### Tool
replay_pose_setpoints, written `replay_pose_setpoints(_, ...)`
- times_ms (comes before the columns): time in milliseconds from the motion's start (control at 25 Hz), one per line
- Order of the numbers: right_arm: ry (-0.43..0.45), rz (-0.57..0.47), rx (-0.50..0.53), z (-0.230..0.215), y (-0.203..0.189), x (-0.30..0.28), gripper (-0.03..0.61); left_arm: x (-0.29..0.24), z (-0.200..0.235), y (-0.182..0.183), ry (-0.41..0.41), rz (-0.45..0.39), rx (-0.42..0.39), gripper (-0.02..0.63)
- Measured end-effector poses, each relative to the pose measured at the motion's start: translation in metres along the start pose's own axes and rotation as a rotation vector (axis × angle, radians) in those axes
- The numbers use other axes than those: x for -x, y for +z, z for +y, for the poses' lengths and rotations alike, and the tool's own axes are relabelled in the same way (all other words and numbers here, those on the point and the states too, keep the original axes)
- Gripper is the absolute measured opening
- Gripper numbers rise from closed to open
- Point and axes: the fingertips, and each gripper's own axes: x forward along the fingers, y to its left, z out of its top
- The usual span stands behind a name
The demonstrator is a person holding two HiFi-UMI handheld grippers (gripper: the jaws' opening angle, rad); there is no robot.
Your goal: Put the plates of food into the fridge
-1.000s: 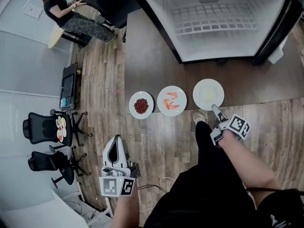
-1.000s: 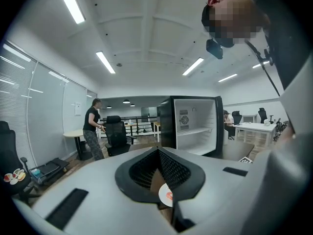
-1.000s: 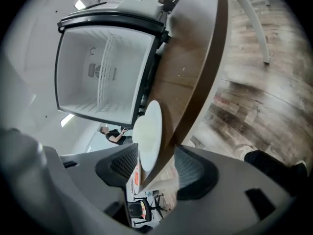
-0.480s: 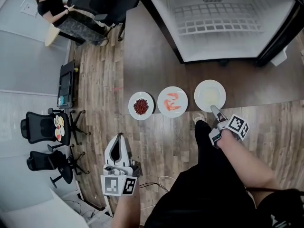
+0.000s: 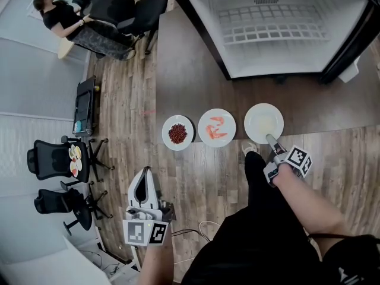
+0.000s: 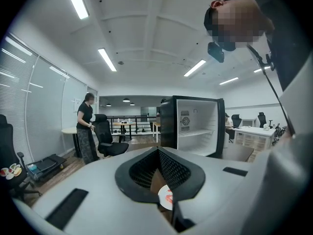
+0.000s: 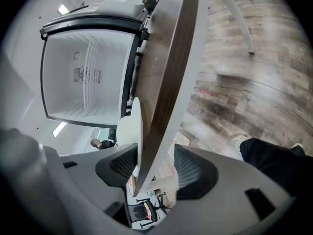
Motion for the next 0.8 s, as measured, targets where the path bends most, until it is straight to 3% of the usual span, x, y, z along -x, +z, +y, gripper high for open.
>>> replay_pose_setpoints(240,0.120,-0.012,-0.018,0.005,0.004,-0.002,0.220,0.011,0.000,0.000,0.009,0.012,-0.002,0.003)
replay_pose_setpoints(360,0.110,-0.018,-0.041,0.007,0.008,-0.003,0.158,0.016,0.000,0.004,0.013,0.015,-0.011,0.003)
replay_pose_setpoints(640,0.112,-0.005,-0.035,0.005,0.008,0.002,0.138,0.025,-0.006,0.004,0.018,0.005,-0.008,0.003)
replay_pose_setpoints(680,0.115,-0.011,-0.021,0.006,0.007,0.005,0.126,0.026,-0.007,0.005,0.016,0.002,-0.007,0.003)
replay_pose_setpoints(760,0.117,-0.019,0.004,0.010,0.005,0.011,0.028,0.029,-0.009,0.006,0.016,-0.005,-0.006,0.003)
replay_pose_setpoints(800,0.115,-0.019,-0.001,0.011,0.002,0.014,0.028,0.030,-0.009,0.007,0.017,-0.008,-0.006,0.003)
